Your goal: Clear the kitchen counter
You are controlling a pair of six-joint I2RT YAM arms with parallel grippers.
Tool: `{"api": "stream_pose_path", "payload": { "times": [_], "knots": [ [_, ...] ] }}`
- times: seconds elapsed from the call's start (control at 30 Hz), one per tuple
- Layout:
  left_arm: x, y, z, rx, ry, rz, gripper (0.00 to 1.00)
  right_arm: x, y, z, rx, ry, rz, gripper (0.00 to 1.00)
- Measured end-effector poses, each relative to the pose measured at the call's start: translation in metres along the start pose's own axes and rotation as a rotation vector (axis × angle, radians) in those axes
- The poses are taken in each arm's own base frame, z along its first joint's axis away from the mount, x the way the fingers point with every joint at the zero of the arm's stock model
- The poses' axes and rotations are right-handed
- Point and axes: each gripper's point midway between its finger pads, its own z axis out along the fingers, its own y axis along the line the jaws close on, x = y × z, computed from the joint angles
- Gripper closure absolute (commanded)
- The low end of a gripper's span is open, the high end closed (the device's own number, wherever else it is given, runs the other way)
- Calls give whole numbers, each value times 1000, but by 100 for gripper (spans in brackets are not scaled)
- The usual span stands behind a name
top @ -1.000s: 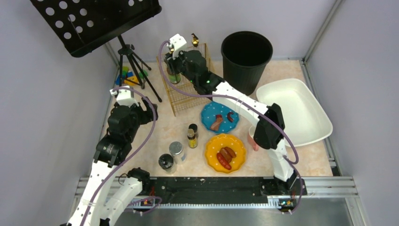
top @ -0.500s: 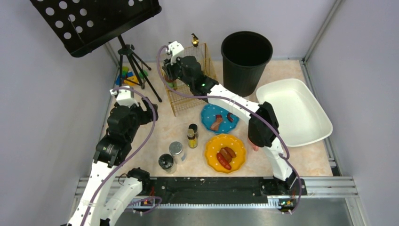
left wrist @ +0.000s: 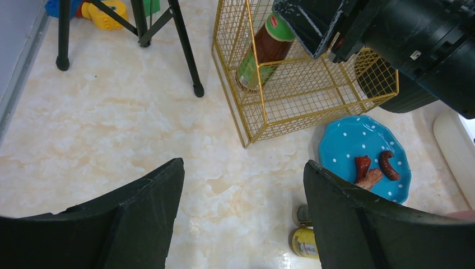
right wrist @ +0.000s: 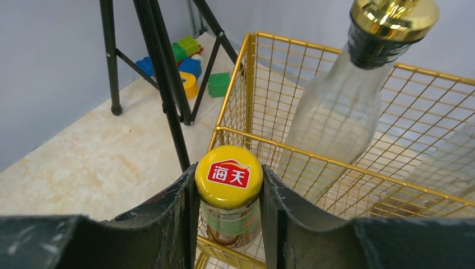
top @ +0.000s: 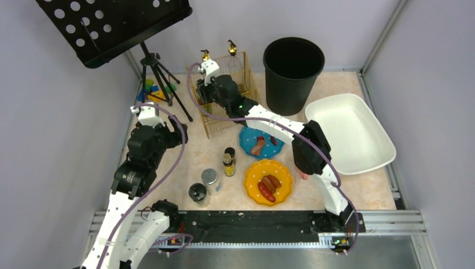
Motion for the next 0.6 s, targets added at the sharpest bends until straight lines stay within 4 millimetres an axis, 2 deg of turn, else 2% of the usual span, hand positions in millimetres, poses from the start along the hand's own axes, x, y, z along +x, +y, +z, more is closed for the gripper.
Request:
{"api": "stream_pose_path", "payload": {
  "times": [0.2, 0.27, 0.37, 0.47, 0.53, 0.6],
  "knots": [
    [1, 1, 1, -2, 5, -1, 18, 25, 0, 6, 2, 40, 2, 100],
    [1, 0, 2, -1, 7, -4, 18, 27, 0, 9, 5, 32, 6, 100],
    [1, 0, 2, -1, 7, -5, 18, 26, -1, 9, 6, 28, 7, 84],
    [1, 0, 2, 0, 7, -7, 18, 27, -1, 9, 7, 24, 8, 62],
    [1, 0, 2, 0, 7, -7, 18, 28, -1, 10, 7, 16, 11, 52],
    [1, 0, 2, 1, 8, -7, 18, 28, 0, 10, 5, 2, 22, 47]
  ]
}}
